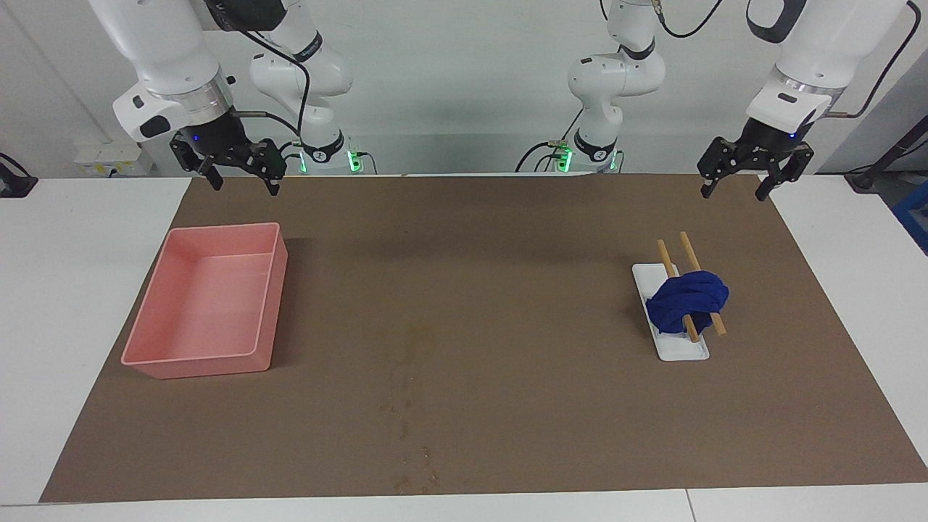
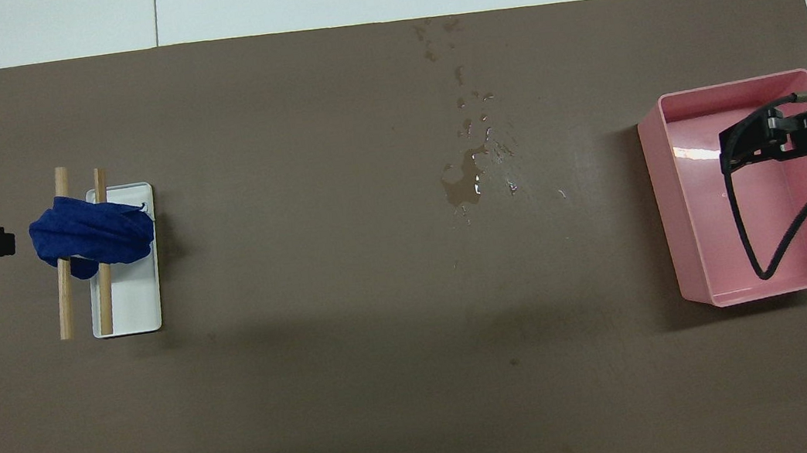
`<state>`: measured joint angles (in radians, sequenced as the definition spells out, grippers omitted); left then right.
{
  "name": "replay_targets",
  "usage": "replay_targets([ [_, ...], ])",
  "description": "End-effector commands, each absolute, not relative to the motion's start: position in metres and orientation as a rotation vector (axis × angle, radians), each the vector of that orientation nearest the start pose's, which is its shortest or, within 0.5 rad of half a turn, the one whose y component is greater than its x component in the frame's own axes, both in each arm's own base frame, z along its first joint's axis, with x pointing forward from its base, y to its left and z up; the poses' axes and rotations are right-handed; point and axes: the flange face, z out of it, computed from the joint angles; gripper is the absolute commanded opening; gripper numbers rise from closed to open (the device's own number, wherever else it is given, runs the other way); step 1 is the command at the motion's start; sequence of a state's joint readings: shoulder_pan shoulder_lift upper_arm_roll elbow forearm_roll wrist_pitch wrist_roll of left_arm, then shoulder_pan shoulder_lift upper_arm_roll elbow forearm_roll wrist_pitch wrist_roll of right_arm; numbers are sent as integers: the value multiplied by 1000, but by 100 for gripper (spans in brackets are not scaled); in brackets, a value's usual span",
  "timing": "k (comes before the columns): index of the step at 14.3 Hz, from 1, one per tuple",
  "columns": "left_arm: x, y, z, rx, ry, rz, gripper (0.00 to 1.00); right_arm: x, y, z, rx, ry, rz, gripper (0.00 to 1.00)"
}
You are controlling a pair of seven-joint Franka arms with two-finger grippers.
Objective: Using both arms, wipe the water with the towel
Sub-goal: 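Move the left gripper toward the blue towel on the white tray, then grasp the blue towel with the left gripper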
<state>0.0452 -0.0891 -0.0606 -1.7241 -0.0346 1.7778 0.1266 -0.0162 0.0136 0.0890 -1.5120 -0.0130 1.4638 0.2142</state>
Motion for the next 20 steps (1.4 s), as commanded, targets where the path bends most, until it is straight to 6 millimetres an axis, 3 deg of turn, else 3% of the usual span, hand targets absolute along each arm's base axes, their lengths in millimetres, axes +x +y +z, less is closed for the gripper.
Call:
replay_targets([
  [1, 559, -9, 571, -3146, 118, -362, 100, 544, 36, 637, -3143, 203, 100, 100],
  [5, 595, 22, 487, -3138, 30, -404, 100, 544, 36, 637, -3143, 198, 100, 100],
  [8, 581, 24, 438, -3129, 0, -439, 100, 544, 36, 637, -3143, 200, 100, 100],
  [10, 576, 24, 432, -3130, 0, -427, 89, 544, 36, 636, -3143, 198, 103, 100],
  [14, 575, 25, 433, -3132, -4, -420, 43, 544, 36, 636, -3143, 198, 110, 100],
  [17, 579, 26, 438, -3130, -4, -432, 34, 544, 36, 636, -3143, 198, 108, 100],
  [18, 580, 26, 439, -3131, -8, -435, 22, 544, 36, 636, -3143, 198, 103, 100],
  [19, 580, 26, 439, -3131, -8, -435, 1, 544, 36, 637, -3143, 196, 100, 100],
  [20, 580, 27, 439, -3130, -8, -435, 0, 544, 36, 637, -3143, 196, 100, 100],
])
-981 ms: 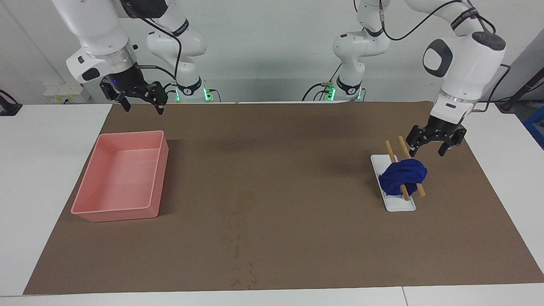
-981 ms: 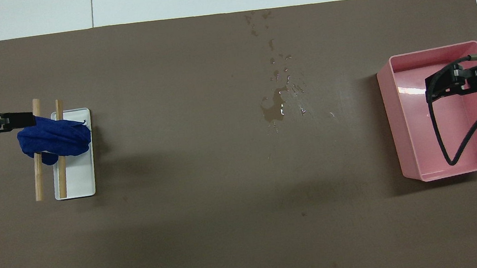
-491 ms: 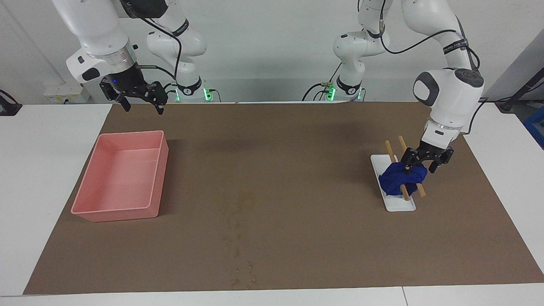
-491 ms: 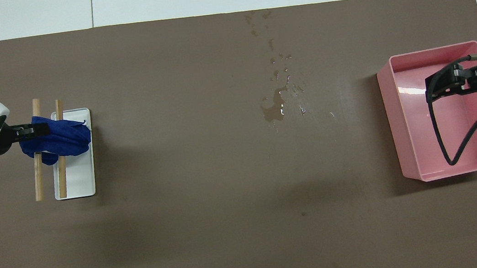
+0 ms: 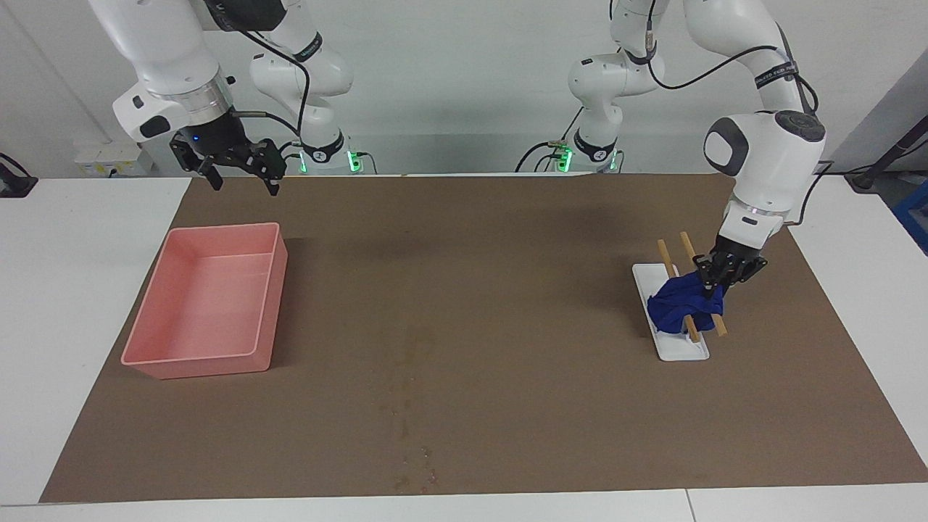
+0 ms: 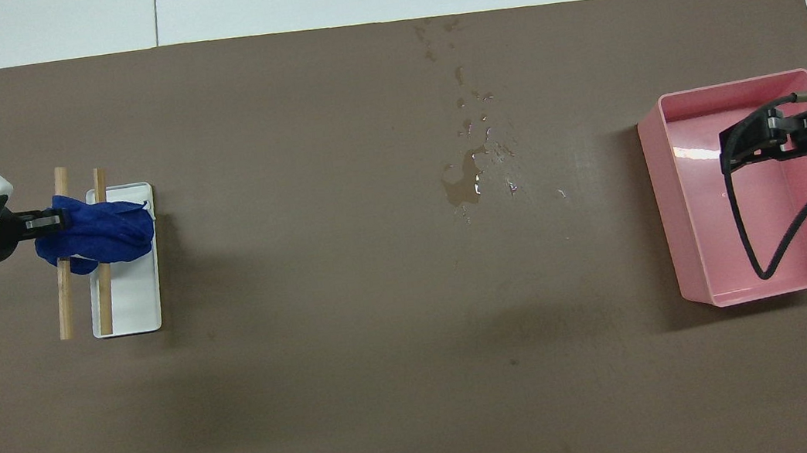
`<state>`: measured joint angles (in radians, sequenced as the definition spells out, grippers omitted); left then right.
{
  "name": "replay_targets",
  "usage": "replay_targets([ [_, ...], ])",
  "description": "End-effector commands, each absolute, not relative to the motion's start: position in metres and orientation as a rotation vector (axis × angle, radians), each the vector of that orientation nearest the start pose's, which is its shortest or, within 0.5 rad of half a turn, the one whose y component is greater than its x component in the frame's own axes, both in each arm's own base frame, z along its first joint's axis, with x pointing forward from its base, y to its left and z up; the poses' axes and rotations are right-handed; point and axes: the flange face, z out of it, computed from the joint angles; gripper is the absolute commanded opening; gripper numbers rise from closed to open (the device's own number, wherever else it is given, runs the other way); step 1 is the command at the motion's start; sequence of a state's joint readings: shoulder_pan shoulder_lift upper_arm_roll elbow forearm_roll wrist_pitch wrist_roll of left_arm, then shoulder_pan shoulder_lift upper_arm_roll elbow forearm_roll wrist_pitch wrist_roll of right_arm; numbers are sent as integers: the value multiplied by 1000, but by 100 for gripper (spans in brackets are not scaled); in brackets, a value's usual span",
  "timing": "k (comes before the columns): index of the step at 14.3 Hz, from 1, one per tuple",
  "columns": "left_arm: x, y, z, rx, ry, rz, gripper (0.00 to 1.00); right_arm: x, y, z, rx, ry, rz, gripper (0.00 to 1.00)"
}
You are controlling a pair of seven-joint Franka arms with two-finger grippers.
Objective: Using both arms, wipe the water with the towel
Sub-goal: 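Grasp the blue towel with the left gripper, then lift the towel with the left gripper while the right gripper approaches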
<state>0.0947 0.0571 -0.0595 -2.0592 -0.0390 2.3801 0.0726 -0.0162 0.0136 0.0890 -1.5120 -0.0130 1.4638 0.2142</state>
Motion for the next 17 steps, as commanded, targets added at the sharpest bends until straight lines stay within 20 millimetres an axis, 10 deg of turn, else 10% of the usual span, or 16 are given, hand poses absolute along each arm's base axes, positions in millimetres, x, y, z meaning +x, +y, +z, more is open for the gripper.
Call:
replay_targets([
  [1, 582, 27, 443, -3130, 0, -435, 0, 544, 36, 636, -3143, 196, 103, 100],
  [7, 595, 14, 521, -3203, -150, -349, 0, 547, 43, 638, -3129, 339, 55, 100],
  [13, 574, -85, 585, -3204, -1445, -101, 0, 547, 89, 638, -2854, 983, 94, 97],
  [17, 558, -166, 606, -2853, -2192, 193, 0, 548, 146, 643, -2489, 1469, 158, 97],
])
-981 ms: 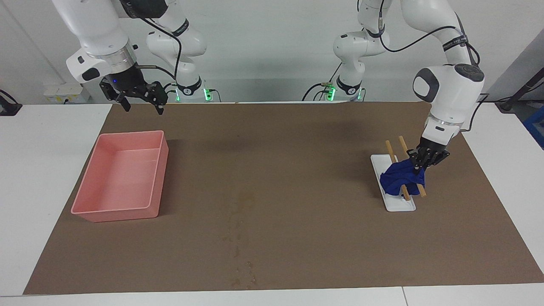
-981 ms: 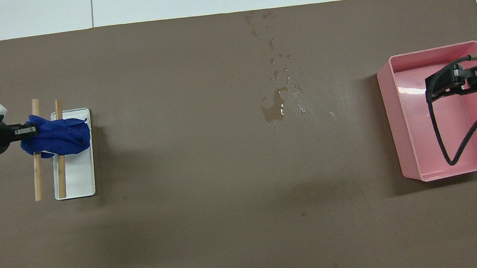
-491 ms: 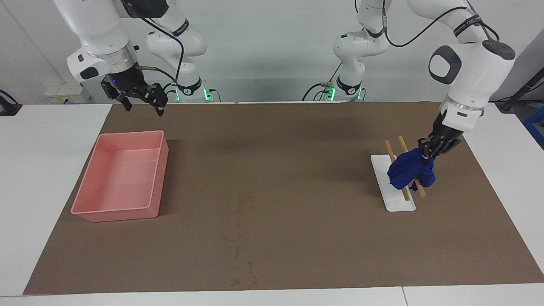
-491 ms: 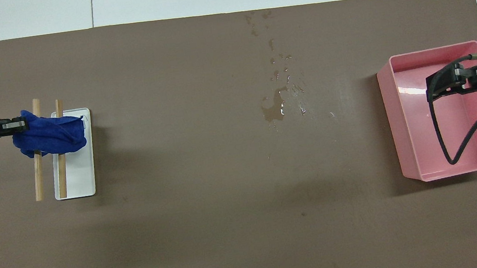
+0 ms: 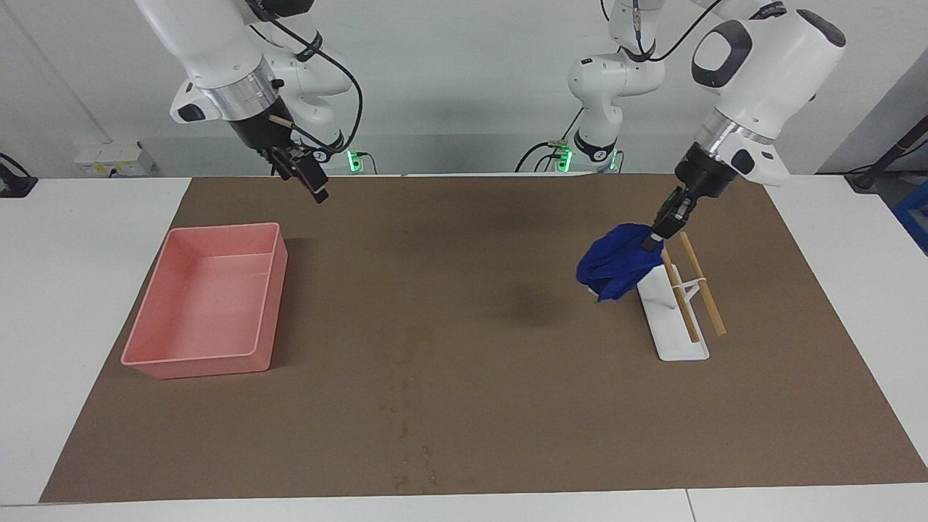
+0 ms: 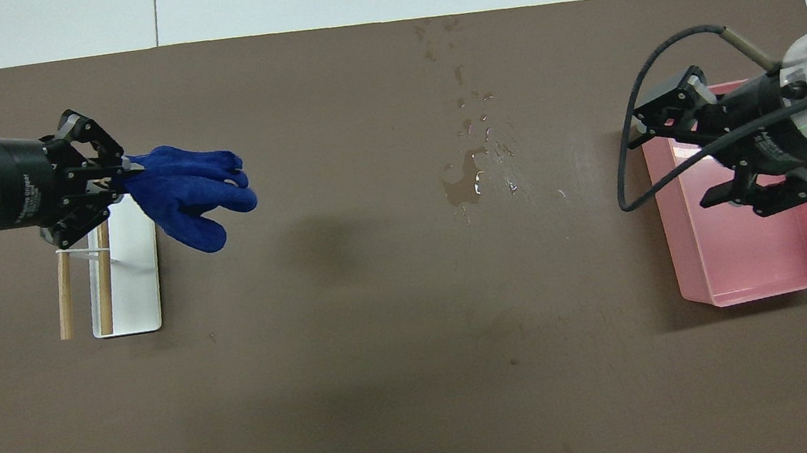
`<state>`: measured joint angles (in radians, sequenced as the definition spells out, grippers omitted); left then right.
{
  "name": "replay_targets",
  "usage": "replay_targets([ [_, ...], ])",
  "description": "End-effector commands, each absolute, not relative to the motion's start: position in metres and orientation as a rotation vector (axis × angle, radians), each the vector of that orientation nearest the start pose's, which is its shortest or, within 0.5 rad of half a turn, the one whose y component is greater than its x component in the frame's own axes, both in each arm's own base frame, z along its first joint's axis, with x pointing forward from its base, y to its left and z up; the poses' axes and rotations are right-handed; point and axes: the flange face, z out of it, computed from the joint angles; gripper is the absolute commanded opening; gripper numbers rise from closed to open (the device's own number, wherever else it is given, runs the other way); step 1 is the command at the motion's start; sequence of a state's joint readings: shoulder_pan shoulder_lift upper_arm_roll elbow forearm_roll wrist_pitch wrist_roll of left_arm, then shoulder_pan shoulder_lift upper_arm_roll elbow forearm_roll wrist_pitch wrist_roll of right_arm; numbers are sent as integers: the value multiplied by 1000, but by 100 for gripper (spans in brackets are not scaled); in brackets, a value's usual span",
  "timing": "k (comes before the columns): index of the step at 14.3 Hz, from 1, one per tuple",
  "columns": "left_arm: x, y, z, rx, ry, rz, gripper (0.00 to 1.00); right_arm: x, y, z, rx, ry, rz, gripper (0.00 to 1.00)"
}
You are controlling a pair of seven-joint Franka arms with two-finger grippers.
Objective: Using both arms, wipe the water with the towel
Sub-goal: 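Lift the towel with the left gripper while the right gripper approaches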
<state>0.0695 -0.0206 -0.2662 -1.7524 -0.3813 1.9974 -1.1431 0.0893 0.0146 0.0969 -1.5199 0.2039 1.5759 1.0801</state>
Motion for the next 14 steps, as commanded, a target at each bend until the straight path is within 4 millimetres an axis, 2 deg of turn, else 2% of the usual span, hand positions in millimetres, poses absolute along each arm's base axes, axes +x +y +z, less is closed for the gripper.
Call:
replay_targets([
  [1, 554, -182, 608, -2775, -2321, 310, 0, 550, 160, 643, -2380, 1582, 173, 98],
  [2, 553, -188, 611, -2687, -2464, 428, 0, 553, 174, 644, -2249, 1692, 202, 98],
  [4, 541, -217, 612, -2615, -2524, 562, 0, 560, 195, 641, -1990, 1876, 289, 100],
  [5, 537, -225, 613, -2567, -2560, 609, 0, 561, 210, 637, -1915, 1927, 335, 100],
  [7, 528, -247, 615, -2552, -2563, 662, 0, 558, 238, 620, -1851, 1955, 403, 100],
  [9, 525, -260, 618, -2473, -2645, 698, 0, 553, 269, 608, -1851, 1935, 426, 99],
  [11, 519, -278, 621, -2464, -2681, 716, 0, 554, 281, 601, -1793, 1951, 411, 99],
  [12, 515, -289, 623, -2455, -2699, 727, 0, 552, 294, 595, -1800, 1941, 417, 99],
  [14, 508, -305, 625, -2455, -2712, 741, 0, 552, 302, 588, -1785, 1958, 432, 98],
])
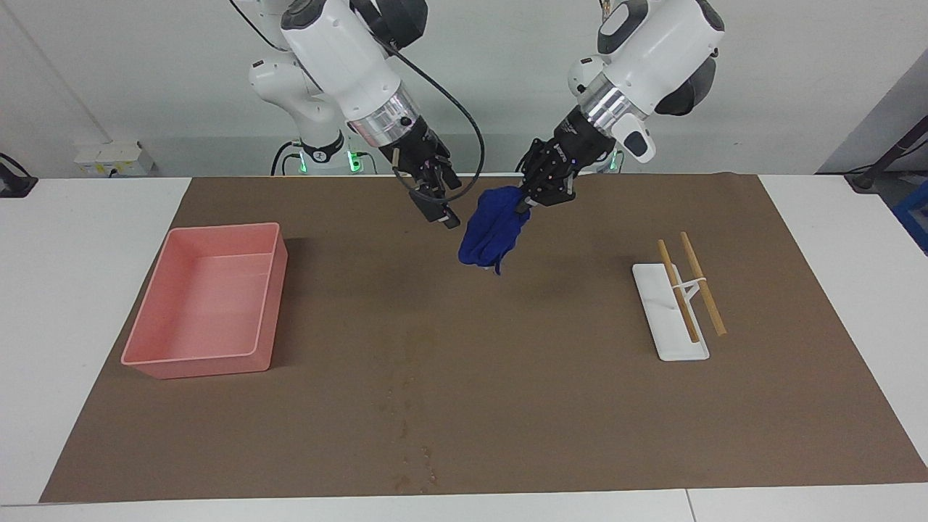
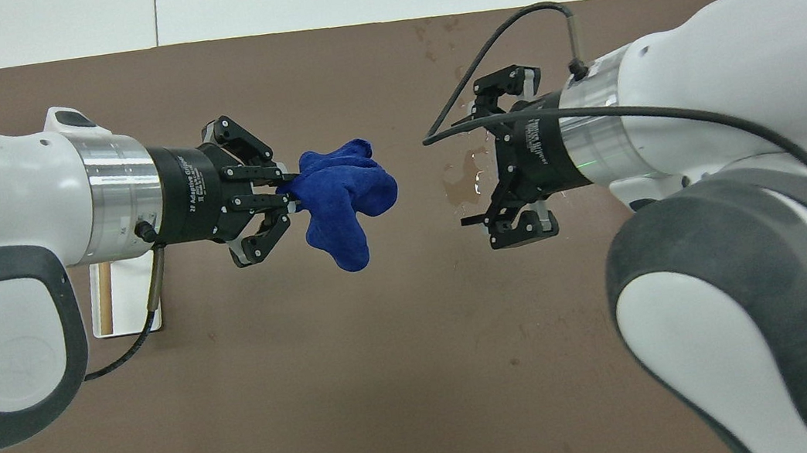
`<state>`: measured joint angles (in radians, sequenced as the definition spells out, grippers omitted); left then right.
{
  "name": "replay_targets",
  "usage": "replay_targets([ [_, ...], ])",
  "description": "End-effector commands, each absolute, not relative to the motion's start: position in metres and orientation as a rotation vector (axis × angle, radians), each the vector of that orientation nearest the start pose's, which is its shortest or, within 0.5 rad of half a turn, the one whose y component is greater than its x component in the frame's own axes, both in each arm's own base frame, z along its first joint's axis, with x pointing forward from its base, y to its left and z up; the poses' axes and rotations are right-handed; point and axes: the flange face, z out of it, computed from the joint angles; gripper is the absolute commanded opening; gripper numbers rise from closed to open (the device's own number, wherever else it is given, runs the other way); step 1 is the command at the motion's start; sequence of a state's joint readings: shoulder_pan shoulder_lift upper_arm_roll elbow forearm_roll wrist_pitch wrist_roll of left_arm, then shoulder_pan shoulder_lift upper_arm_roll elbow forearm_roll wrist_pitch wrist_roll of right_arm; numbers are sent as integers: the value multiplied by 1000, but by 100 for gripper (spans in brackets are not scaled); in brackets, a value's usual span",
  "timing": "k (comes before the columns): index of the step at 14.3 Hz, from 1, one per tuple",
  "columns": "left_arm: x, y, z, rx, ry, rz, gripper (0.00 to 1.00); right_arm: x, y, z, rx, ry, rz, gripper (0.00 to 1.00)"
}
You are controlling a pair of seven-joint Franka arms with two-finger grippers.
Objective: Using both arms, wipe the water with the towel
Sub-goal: 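Grasp the towel with the right gripper from the left gripper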
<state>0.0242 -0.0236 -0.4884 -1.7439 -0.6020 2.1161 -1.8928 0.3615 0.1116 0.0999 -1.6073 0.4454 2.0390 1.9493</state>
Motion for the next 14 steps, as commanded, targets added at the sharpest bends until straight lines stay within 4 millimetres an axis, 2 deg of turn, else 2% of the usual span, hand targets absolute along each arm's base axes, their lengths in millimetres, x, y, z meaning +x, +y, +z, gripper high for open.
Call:
replay_targets([
  [1, 500, -315, 626, 1693, 1847, -518, 0, 551, 304, 581, -1789, 1968, 453, 97],
  [3, 490, -330, 627, 1702, 1848, -537, 0, 547, 311, 577, -1792, 1960, 466, 94],
  [4, 488, -333, 627, 1705, 1846, -540, 0, 549, 310, 578, -1795, 1954, 463, 88],
  [5, 488, -333, 627, 1706, 1845, -539, 0, 551, 307, 579, -1795, 1948, 459, 61],
  [6, 488, -333, 626, 1714, 1841, -534, 0, 553, 305, 580, -1792, 1937, 469, 21],
  [7, 488, -333, 625, 1724, 1834, -532, 0, 554, 304, 581, -1787, 1921, 485, 0],
  [11, 487, -335, 625, 1731, 1828, -527, 0, 554, 299, 588, -1795, 1899, 470, 0],
  [12, 487, -335, 625, 1735, 1827, -523, 7, 555, 296, 590, -1791, 1900, 461, 0],
  [13, 486, -335, 628, 1738, 1821, -510, 99, 557, 293, 593, -1797, 1888, 446, 0],
  [14, 488, -333, 629, 1741, 1822, -490, 100, 557, 290, 596, -1822, 1856, 427, 0],
])
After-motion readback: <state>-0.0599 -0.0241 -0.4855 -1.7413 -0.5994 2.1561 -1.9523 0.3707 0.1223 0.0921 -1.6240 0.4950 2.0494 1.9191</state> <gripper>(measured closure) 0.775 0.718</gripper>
